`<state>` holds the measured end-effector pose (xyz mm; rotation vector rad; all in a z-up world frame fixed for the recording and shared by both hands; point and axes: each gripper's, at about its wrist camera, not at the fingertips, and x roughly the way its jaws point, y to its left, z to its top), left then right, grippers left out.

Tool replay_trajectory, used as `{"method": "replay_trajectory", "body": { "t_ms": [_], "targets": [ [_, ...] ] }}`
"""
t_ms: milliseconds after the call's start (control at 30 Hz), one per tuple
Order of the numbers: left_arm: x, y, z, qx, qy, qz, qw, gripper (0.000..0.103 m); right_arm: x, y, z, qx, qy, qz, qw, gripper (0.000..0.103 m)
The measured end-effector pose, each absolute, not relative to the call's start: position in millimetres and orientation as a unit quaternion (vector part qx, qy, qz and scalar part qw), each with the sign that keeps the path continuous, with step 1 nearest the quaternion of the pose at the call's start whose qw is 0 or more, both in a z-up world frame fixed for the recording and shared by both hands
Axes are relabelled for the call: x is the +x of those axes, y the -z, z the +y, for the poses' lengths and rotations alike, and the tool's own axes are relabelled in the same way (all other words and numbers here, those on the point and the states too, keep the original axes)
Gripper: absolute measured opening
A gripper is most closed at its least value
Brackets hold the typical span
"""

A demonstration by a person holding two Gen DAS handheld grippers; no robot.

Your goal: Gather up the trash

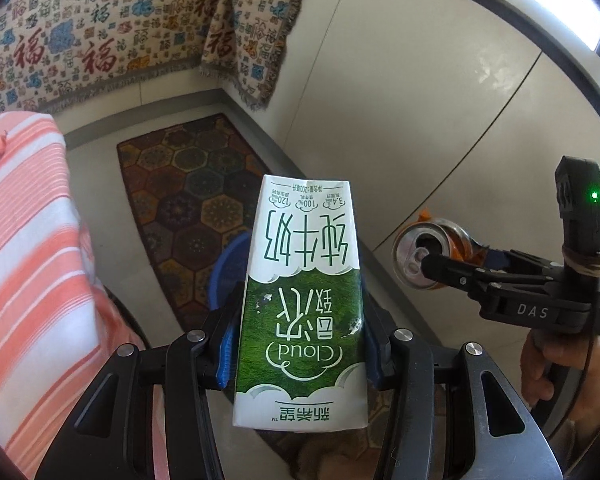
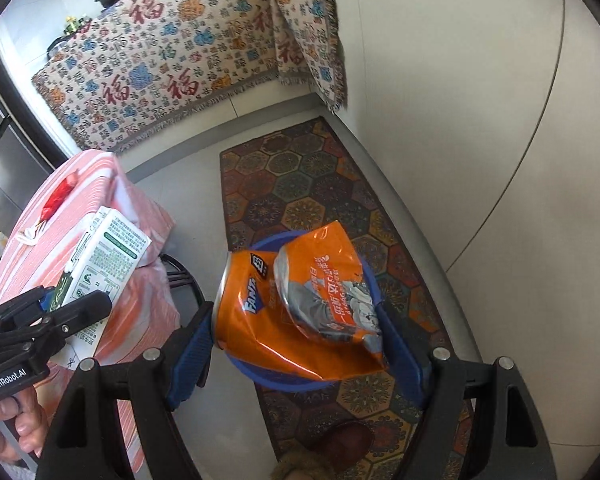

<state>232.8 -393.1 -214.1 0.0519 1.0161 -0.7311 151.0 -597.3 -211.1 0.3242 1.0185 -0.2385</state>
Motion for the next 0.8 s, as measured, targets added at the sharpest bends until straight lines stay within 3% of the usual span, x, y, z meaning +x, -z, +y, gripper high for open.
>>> {"method": "replay_trajectory", "body": {
  "t_ms": [467, 533, 600, 800],
  "targets": [
    [266, 271, -435, 0.032, 0.339, 0.508, 0.792, 0.051, 191, 284, -648, 0.230, 0.108, 0.522, 0.814, 0.081],
    [273, 279, -438, 0.025, 0.344, 0.515, 0.785, 0.060, 197, 290, -650, 0.237, 0.103, 0.520, 0.814, 0.082],
    [278, 283, -439, 0.018, 0.347, 0.516, 0.783, 0.080, 203, 298, -653, 0.252, 0.097, 0.518, 0.812, 0.087],
    [283, 264, -427, -0.012, 0.340, 0.502, 0.795, 0.081, 201, 277, -653, 0.253, 0.114, 0.483, 0.831, 0.088]
  ]
}}
